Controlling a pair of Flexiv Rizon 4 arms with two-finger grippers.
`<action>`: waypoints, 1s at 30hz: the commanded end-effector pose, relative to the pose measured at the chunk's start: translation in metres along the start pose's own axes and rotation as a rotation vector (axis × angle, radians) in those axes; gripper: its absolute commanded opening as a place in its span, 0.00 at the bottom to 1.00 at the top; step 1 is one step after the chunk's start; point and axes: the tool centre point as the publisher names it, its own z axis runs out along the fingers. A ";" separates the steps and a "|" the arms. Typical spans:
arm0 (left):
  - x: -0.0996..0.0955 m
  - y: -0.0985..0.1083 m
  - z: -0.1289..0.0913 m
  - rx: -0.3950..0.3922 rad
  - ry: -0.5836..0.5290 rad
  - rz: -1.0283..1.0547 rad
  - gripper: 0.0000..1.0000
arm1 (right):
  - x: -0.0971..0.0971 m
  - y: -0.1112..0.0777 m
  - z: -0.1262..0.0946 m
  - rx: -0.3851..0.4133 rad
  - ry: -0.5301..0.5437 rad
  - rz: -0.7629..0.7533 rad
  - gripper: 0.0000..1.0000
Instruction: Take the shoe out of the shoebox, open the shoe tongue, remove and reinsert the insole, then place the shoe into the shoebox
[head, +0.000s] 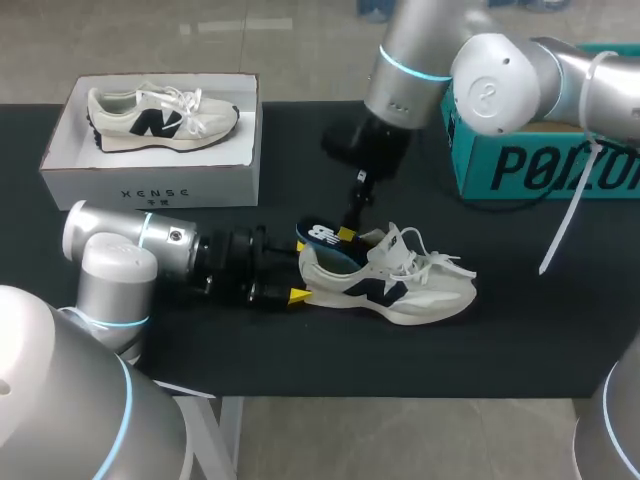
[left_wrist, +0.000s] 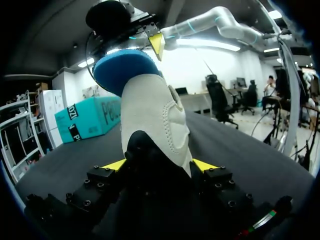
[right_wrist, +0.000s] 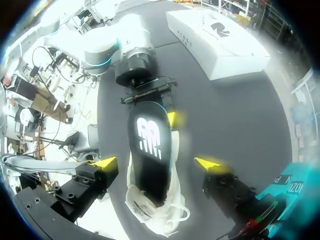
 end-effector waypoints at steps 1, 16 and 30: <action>0.001 0.002 0.001 -0.001 -0.001 0.001 0.00 | -0.001 -0.011 -0.011 -0.077 0.048 0.001 1.00; 0.001 0.002 0.001 -0.001 -0.001 0.001 0.00 | -0.022 0.009 -0.022 -0.053 0.182 -0.011 1.00; 0.001 0.002 0.001 -0.001 -0.001 0.001 0.00 | -0.051 -0.002 -0.005 -0.057 0.266 0.002 1.00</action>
